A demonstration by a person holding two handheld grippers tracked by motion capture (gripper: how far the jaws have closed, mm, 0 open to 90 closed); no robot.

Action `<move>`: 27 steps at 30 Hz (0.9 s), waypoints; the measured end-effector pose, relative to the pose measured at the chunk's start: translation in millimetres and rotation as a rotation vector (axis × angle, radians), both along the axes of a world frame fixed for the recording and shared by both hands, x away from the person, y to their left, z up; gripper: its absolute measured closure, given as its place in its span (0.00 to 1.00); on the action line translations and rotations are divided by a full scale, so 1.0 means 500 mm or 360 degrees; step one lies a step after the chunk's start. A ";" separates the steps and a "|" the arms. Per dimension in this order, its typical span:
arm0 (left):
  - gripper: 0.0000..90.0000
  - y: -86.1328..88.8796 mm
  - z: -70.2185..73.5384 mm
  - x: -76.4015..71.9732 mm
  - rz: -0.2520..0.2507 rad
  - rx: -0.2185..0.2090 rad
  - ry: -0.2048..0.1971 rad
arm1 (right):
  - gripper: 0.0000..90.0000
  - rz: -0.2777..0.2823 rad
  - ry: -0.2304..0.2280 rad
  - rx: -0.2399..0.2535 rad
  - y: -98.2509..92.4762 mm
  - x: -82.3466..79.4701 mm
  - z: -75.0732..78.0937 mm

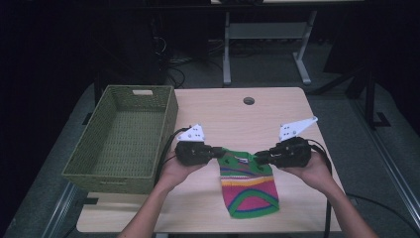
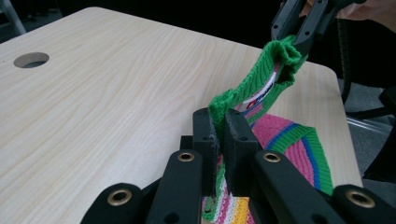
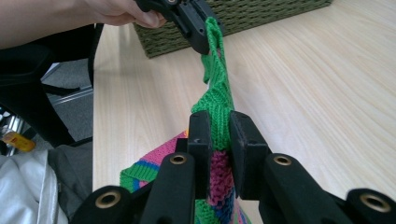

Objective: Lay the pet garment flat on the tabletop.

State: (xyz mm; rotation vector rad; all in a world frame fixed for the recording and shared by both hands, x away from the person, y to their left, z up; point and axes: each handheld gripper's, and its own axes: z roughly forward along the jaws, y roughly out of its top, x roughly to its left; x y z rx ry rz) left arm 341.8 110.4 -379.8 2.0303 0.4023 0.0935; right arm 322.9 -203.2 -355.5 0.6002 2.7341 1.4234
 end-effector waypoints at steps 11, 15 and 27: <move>0.94 -0.002 0.006 0.019 0.0025 0.0016 -0.0002 | 0.88 -0.0012 0.0001 -0.0021 0.000 0.024 0.006; 0.94 -0.006 0.006 0.024 0.0028 0.0019 0.0000 | 0.88 -0.0021 -0.0001 -0.0021 -0.003 0.031 0.005; 0.94 -0.015 0.011 0.051 0.0056 0.0053 0.0003 | 0.87 -0.0060 0.0000 -0.0044 -0.007 0.058 0.007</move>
